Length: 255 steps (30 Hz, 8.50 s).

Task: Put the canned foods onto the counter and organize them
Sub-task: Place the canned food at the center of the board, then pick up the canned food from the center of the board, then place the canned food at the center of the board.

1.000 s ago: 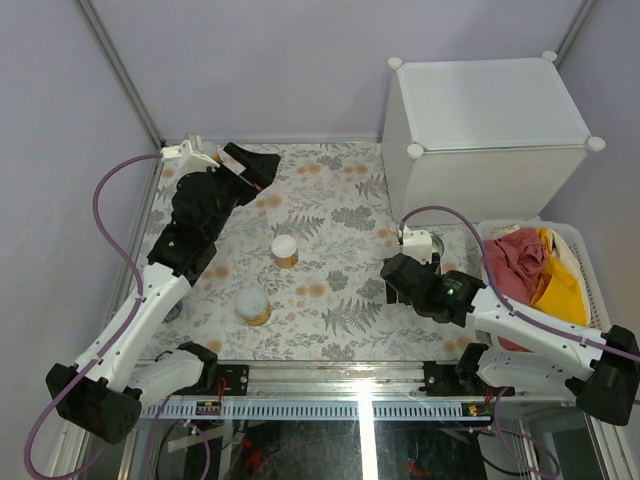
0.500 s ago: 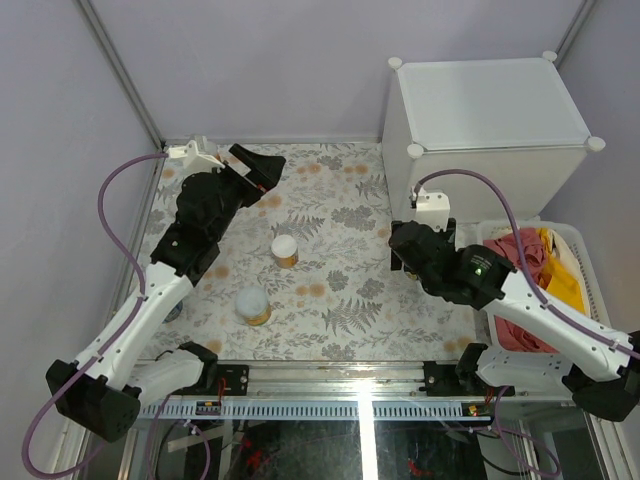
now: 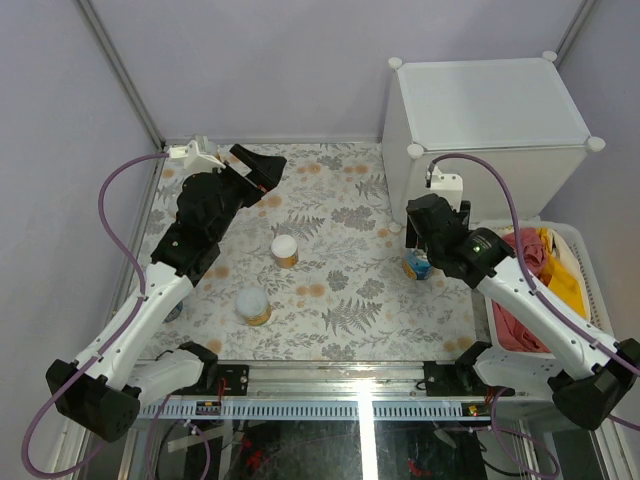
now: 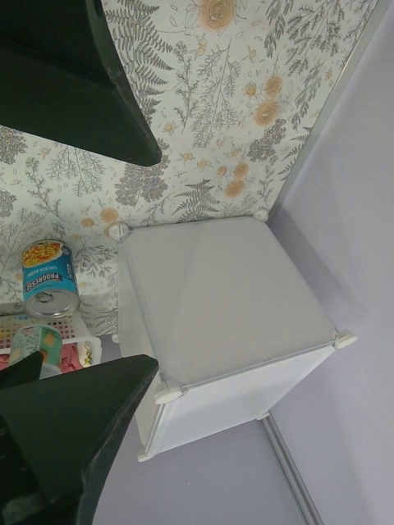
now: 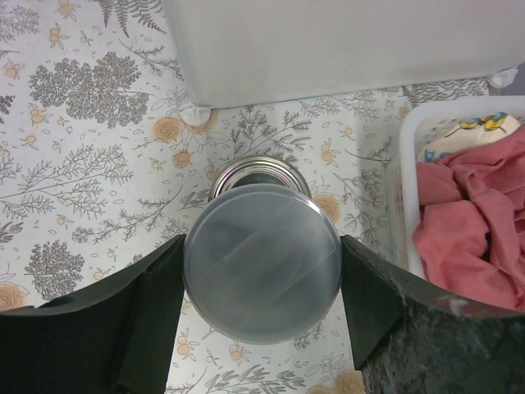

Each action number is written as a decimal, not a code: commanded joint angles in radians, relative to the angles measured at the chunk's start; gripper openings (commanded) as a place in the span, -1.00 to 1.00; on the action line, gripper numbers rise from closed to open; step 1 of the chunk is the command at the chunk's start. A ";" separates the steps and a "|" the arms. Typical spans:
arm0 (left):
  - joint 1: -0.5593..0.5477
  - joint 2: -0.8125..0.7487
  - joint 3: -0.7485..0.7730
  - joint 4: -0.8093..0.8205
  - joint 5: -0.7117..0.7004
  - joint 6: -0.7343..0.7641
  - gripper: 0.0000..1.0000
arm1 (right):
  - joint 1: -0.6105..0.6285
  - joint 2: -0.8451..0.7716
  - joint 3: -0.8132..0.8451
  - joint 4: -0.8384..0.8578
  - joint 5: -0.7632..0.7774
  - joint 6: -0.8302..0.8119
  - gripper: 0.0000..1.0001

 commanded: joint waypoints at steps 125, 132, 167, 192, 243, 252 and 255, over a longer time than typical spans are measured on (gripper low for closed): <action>0.461 1.211 1.128 -0.656 -0.450 -0.042 0.99 | 0.052 0.435 0.169 0.499 -0.594 -0.153 0.79; 0.472 1.255 1.138 -0.584 -0.416 -0.049 0.99 | 0.049 0.463 0.197 0.483 -0.593 -0.170 0.79; 0.446 1.193 0.981 -0.396 -0.110 0.170 -0.99 | 0.007 0.461 0.187 0.481 -0.602 -0.171 0.77; 0.080 0.914 0.759 -0.248 -0.137 0.418 -1.00 | -0.047 0.264 0.251 0.386 -0.262 -0.147 0.76; -0.838 0.687 0.346 0.127 -0.122 0.680 -1.00 | -0.288 0.444 0.849 0.099 -0.373 -0.165 0.77; -0.863 0.801 0.410 0.204 -0.105 0.733 -1.00 | -0.290 0.414 0.821 0.093 -0.383 -0.172 0.77; -0.866 0.833 0.440 0.222 -0.107 0.744 -1.00 | -0.289 0.408 0.811 0.091 -0.386 -0.173 0.77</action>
